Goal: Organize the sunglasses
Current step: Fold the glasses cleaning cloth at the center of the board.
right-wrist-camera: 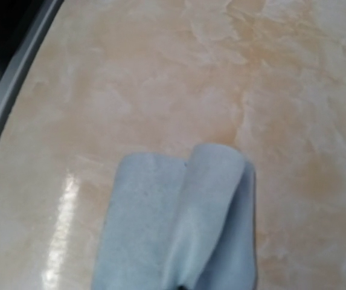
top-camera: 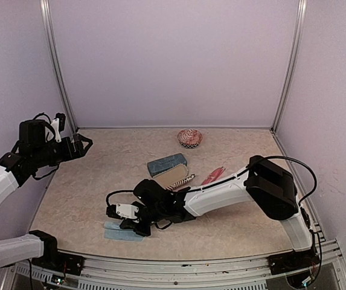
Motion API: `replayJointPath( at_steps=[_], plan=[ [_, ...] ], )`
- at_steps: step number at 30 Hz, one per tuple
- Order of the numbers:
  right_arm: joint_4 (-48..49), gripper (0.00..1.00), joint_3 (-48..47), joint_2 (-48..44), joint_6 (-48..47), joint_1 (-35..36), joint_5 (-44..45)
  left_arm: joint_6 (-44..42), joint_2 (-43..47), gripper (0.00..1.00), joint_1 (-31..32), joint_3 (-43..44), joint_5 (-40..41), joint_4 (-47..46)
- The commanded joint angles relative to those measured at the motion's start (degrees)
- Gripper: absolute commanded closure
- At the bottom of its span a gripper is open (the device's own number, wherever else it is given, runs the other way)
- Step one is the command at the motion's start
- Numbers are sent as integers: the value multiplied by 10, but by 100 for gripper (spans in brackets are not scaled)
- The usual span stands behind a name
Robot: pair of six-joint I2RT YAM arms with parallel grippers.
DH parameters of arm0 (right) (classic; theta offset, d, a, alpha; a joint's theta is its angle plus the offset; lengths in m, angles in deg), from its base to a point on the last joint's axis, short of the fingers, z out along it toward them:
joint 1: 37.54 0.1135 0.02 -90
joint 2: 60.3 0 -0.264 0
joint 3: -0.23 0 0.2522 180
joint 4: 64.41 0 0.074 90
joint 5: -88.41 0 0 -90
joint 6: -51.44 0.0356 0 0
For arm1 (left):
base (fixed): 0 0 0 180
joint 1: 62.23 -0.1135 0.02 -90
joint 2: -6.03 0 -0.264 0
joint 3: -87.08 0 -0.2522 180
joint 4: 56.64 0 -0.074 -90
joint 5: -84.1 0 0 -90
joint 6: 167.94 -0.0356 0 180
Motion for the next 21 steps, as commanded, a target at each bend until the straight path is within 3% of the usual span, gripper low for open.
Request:
replayJointPath(
  at_steps=[1, 11, 16, 21],
  plan=[
    [-14, 100, 3, -1, 9, 12, -10, 3, 7, 1, -4, -7, -7, -16],
    [-38, 85, 4, -1, 4, 22, -65, 3, 7, 1, -4, -7, -8, -16],
    [-49, 84, 16, -18, 1, 24, -89, 3, 6, 1, -4, -7, -9, -16],
    [-25, 83, 62, -69, 13, 24, -25, 3, 6, 1, -4, -7, -9, -16]
  ],
)
